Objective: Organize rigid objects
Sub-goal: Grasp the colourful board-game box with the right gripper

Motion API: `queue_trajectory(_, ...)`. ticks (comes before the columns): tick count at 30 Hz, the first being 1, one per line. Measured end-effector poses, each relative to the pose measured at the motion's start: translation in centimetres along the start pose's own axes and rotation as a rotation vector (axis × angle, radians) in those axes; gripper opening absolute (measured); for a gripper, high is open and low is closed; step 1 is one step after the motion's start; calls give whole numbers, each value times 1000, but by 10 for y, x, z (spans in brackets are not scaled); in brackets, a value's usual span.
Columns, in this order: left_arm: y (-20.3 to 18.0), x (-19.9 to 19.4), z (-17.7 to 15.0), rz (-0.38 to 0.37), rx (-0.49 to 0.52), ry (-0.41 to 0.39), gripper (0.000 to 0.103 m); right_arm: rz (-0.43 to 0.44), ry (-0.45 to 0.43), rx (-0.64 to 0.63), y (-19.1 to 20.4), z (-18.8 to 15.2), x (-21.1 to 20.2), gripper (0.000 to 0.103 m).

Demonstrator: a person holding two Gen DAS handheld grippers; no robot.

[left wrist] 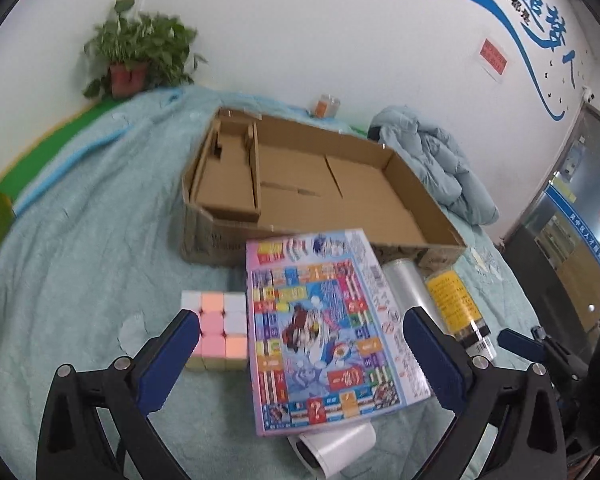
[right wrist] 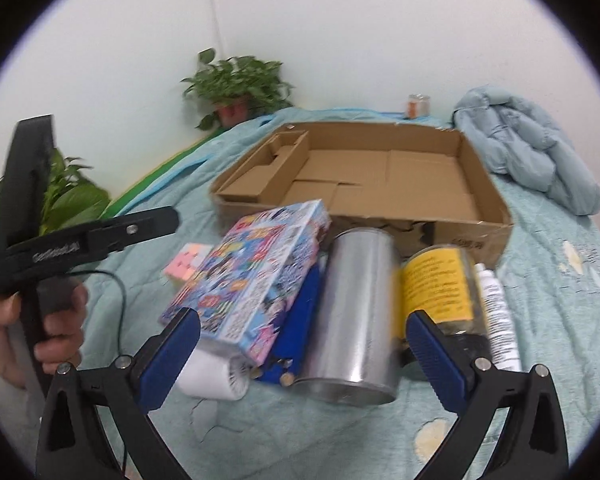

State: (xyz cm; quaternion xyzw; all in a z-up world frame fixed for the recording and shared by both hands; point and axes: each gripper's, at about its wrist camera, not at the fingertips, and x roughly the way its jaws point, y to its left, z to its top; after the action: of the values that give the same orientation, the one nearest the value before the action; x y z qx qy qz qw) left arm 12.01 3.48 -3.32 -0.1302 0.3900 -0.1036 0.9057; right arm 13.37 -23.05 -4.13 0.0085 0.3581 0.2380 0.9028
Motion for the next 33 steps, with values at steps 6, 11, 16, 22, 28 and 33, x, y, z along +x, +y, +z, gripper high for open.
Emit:
queue_trajectory(6,17,28,-17,-95,-52,125,102,75,52,-29,15,3,21,102)
queue_trajectory(11,27,50,-28,-125,-104,202,100,99,93,-83,25,12,42,100)
queue_trajectory(16,36,72,-26,-150,-156,259,98,100,157,-124,32,15,65,98)
queue_trajectory(22,35,98,-24,-215,-160,320,87,140,225,-128,38,10,86,88)
queue_trajectory(28,16,79,-30,-130,-127,330,85,131,244,-81,38,4,86,88)
queue_trajectory(33,7,63,-36,-119,-115,358,85,176,294,-63,41,-4,72,88)
